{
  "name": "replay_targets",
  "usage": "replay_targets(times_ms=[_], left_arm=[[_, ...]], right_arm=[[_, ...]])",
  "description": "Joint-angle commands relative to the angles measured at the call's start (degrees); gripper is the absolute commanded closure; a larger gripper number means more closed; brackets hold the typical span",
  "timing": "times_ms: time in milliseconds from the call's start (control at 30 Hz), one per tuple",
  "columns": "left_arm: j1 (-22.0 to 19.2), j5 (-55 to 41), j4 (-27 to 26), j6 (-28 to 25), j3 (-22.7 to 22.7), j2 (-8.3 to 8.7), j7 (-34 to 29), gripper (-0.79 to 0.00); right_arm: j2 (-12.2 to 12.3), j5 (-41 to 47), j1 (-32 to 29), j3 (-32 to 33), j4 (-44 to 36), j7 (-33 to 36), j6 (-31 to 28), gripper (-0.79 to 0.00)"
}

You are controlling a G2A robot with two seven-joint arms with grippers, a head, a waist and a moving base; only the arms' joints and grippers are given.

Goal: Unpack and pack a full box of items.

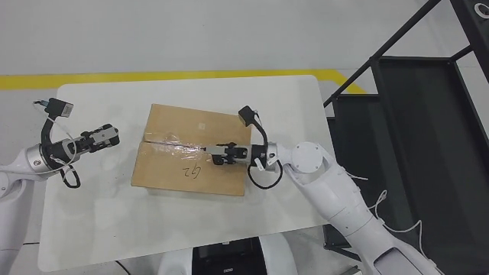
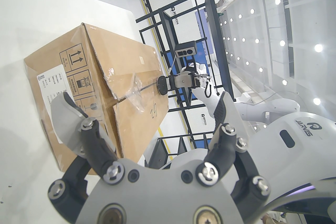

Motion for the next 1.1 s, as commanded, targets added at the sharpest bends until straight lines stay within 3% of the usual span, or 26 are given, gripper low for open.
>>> replay_targets(times_ms=[0, 333, 1067], left_arm=[[0.0, 0.0, 0.0, 0.0, 0.0, 0.0, 0.0, -0.785], [0.0, 0.0, 0.0, 0.0, 0.0, 0.0, 0.0, -0.785], [0.0, 0.0, 0.0, 0.0, 0.0, 0.0, 0.0, -0.785]], right_arm=[[-0.5, 0.1, 1.4, -1.9, 0.4, -0.8, 0.0, -0.785], [-4.6, 3.8, 7.9, -12.7, 10.1, -7.9, -1.8, -0.785], [-15.2, 12.4, 21.2, -26.0, 27.9, -14.4, -10.5, -0.785]])
